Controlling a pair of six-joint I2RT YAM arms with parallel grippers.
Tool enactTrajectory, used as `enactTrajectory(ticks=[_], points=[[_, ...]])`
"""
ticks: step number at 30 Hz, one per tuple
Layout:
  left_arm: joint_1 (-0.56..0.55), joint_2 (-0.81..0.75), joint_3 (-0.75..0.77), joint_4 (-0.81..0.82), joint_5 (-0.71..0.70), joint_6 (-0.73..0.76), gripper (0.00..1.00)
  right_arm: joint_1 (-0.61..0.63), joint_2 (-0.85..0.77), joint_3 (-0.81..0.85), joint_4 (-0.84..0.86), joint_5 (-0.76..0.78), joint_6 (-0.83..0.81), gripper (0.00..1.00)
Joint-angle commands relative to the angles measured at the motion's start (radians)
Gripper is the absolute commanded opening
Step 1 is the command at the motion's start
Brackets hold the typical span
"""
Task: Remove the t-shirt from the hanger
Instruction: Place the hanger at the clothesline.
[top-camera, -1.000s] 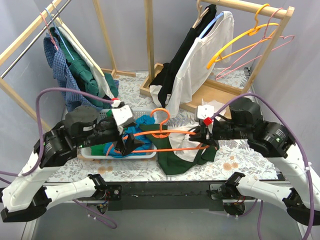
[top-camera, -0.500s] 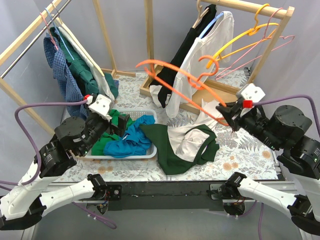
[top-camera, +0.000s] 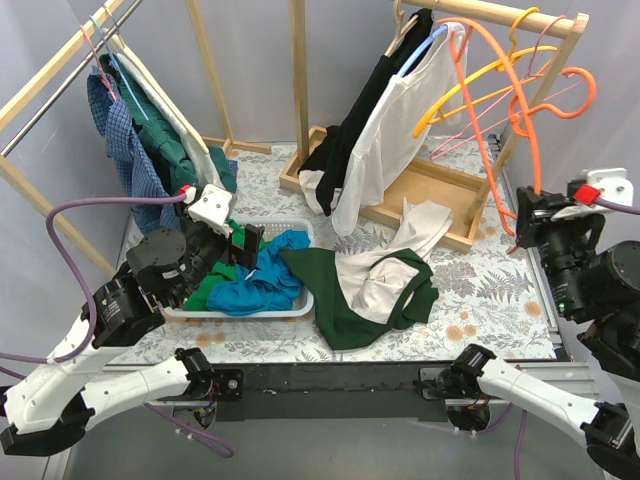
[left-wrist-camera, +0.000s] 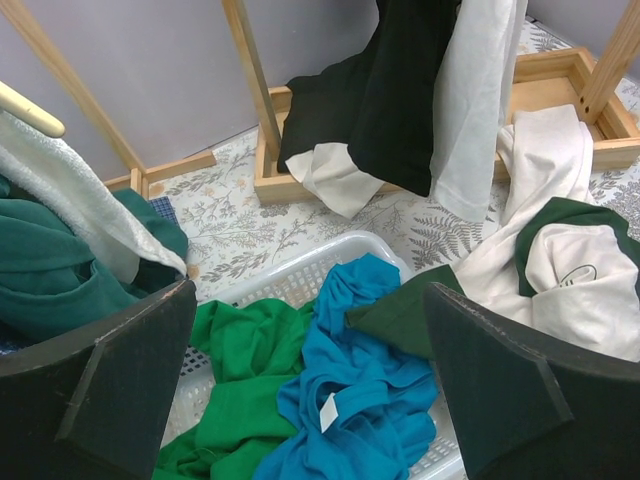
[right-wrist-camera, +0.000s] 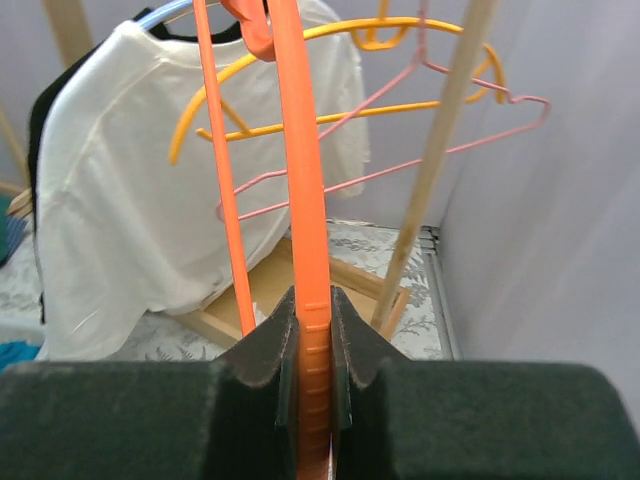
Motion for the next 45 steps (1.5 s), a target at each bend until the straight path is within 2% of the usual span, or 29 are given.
enactTrajectory(ticks=[1, 8, 15, 25, 35, 41, 45], points=[[0.001, 0.008, -0.018, 0.037, -0.006, -0.008, 0.96, -0.001, -0.069, -0.069, 0.043, 0.209, 0.049, 0.01], [0.001, 0.007, -0.043, 0.043, 0.004, -0.016, 0.97, -0.001, -0.206, -0.244, 0.139, 0.349, 0.071, 0.01], [0.001, 0.007, -0.051, 0.049, 0.007, -0.017, 0.97, -0.001, -0.235, -0.273, 0.159, 0.441, 0.072, 0.01], [0.001, -0.005, -0.072, 0.048, 0.015, -0.028, 0.97, -0.001, -0.296, -0.322, 0.219, 0.463, 0.051, 0.01], [0.001, -0.004, -0.069, 0.049, 0.030, -0.037, 0.97, 0.001, -0.178, -0.292, 0.202, 0.439, 0.026, 0.01], [0.001, -0.013, -0.066, 0.036, 0.040, -0.047, 0.97, -0.001, -0.095, -0.276, 0.257, 0.463, 0.017, 0.01], [0.001, -0.016, -0.060, 0.031, 0.043, -0.047, 0.97, -0.001, -0.011, -0.264, 0.334, 0.429, -0.047, 0.01]])
